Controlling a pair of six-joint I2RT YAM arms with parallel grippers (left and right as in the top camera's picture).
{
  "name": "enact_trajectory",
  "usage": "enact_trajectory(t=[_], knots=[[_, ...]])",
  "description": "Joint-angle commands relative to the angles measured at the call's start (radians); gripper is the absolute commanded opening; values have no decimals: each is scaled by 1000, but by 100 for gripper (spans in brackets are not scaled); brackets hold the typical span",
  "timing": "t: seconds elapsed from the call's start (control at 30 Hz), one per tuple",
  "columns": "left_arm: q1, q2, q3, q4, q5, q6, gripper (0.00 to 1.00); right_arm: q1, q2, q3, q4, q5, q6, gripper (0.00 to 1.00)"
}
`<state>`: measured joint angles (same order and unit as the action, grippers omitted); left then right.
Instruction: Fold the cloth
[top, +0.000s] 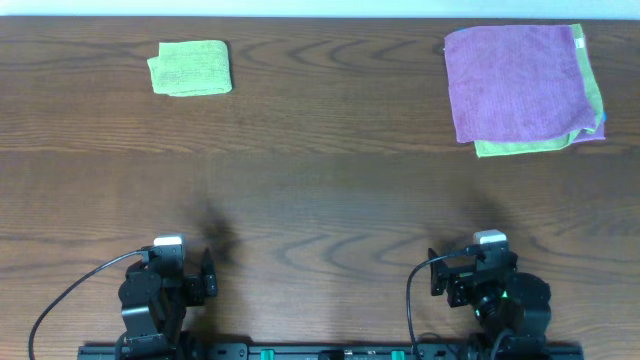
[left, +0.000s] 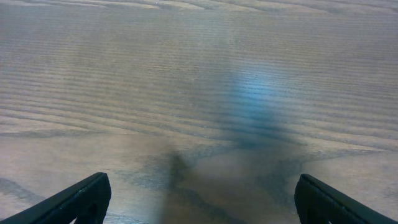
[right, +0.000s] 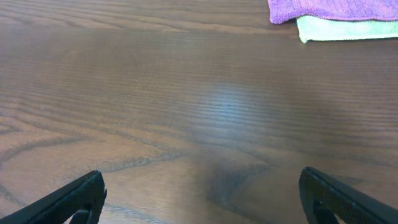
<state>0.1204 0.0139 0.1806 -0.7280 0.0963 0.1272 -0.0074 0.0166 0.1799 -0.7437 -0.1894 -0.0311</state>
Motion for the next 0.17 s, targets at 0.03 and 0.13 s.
enact_trajectory(t=[0.03,0.13], knots=[[-5,-10,-15,-8,-19,-12,95,-11,-11,-14,-5,2,-11,99],[-5,-10,-15,-8,-19,-12,95,-11,-11,-14,-5,2,-11,99]])
